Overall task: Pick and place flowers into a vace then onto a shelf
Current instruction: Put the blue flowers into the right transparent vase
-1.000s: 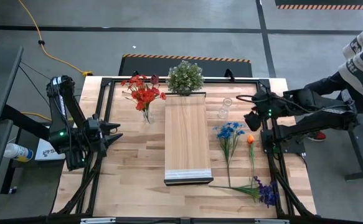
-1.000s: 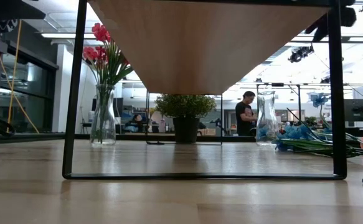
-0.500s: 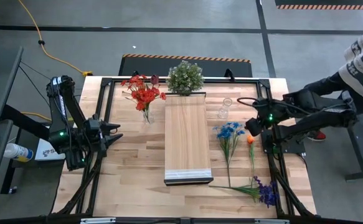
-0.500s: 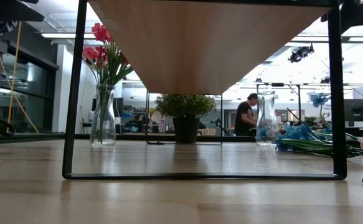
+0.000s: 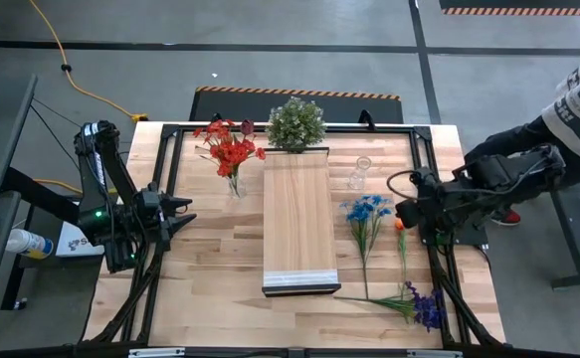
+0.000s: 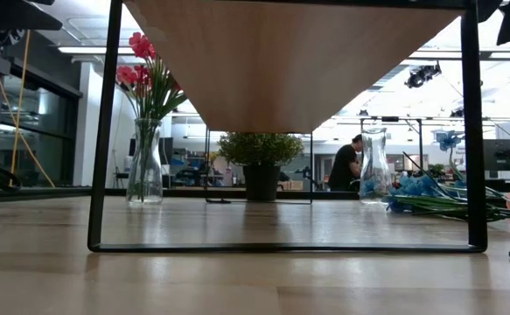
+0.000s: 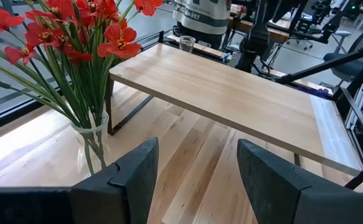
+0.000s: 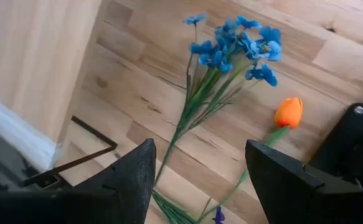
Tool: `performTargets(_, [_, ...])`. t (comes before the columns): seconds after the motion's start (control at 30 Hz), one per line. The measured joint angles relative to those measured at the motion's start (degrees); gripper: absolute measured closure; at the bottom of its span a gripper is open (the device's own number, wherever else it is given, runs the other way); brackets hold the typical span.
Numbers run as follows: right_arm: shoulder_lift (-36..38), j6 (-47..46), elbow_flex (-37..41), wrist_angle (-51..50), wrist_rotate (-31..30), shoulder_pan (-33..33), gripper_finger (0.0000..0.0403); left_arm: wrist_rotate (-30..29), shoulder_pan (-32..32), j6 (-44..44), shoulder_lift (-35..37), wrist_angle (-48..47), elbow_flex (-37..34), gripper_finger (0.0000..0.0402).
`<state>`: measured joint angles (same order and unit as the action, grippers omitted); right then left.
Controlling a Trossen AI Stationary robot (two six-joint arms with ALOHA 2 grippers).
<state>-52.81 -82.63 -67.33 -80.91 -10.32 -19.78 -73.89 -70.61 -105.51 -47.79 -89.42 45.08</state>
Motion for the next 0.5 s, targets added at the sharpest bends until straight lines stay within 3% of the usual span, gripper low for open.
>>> performTargets(0.5, [-11.7,-4.4,0.0,0.7,-0.9,-6.8,0.0166,0.0,0.0,0.2,-0.1,1.3,0.0,0.0151])
